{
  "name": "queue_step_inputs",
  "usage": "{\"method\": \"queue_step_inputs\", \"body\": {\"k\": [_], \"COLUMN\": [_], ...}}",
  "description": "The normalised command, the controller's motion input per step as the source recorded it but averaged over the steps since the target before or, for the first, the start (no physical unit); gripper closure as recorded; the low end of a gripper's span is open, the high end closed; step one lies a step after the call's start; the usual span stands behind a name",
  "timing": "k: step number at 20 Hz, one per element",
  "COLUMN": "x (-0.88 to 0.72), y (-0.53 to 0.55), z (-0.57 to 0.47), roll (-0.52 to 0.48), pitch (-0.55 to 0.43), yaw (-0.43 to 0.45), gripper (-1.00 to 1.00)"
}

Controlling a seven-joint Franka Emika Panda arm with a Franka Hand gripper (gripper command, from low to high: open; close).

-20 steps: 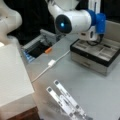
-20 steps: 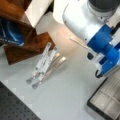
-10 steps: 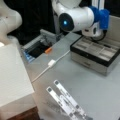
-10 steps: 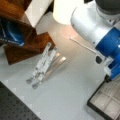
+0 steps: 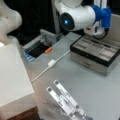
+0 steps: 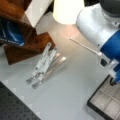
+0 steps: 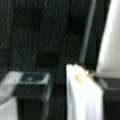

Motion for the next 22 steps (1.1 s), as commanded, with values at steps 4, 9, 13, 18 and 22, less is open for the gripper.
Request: {"method": "queue_step_inputs", "body": {"k": [4,9,13,18,22], "x": [0.16,0.07,0.03,-0.04,-0.07], "y": [0.19,0.25,0.31,0.30,0.24], "z": [-0.01,-0.04,-0.02,-0.01,-0.03], "roll": [0.080,0.083,0.064,0.040,0.043], "pitch": [-0.034,-0.035,-0.044,-0.051,-0.035], "yaw": [-0.119,-0.135,-0.175,-0.171,-0.172], "gripper": [-1.00,-1.00,-1.00,-1.00,-1.00]}}
